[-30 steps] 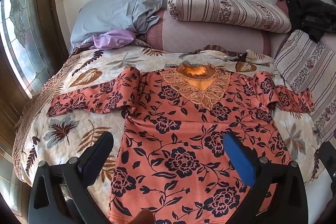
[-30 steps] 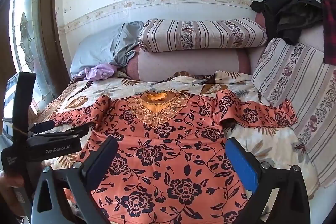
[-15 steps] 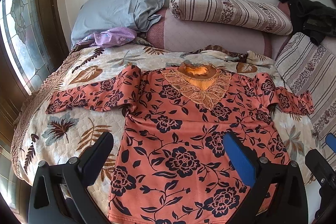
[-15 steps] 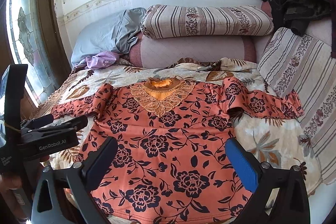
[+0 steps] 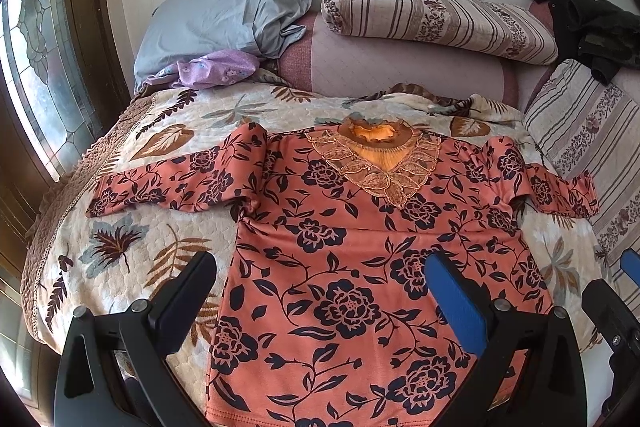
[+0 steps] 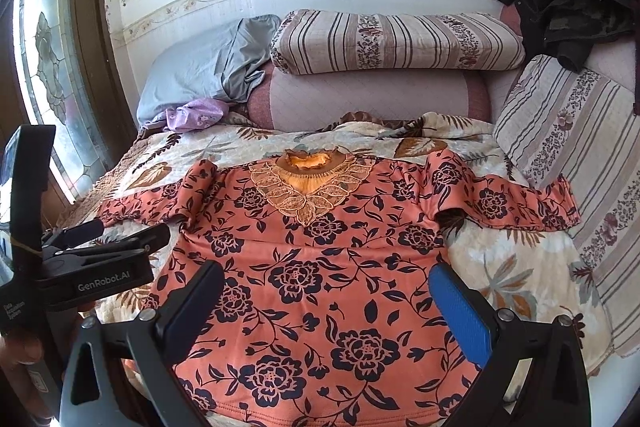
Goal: Fold small clothes
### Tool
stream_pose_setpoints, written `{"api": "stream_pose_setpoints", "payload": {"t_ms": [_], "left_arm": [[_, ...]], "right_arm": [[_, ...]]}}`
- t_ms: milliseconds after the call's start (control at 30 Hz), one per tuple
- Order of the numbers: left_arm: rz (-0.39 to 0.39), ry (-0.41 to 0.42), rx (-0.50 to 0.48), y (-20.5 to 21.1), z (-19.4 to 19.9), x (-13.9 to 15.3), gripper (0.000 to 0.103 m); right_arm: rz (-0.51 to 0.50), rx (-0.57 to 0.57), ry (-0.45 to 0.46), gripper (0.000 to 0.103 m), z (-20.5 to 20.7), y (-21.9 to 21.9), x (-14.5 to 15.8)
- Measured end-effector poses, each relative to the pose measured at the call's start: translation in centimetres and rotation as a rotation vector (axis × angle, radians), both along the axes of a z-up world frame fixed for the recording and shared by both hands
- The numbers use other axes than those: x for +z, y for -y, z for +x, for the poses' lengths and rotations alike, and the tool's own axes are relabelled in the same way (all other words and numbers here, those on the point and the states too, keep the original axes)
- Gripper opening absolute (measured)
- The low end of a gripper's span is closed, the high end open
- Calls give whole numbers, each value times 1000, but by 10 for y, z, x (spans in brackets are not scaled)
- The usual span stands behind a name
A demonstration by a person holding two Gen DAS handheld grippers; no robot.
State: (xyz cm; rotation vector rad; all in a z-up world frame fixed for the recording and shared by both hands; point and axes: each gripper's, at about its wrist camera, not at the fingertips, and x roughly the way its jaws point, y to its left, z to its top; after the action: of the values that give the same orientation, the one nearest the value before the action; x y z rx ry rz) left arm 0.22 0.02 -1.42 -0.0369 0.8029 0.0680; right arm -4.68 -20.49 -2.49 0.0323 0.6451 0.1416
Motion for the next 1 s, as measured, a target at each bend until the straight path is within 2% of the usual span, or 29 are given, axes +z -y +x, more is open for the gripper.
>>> {"api": "stream_pose_setpoints", "payload": {"t_ms": [1000], "left_arm": [[-8, -9, -4, 0, 3, -1, 103]], "right_arm": [[-13, 6, 1, 103, 3, -4, -2]]}}
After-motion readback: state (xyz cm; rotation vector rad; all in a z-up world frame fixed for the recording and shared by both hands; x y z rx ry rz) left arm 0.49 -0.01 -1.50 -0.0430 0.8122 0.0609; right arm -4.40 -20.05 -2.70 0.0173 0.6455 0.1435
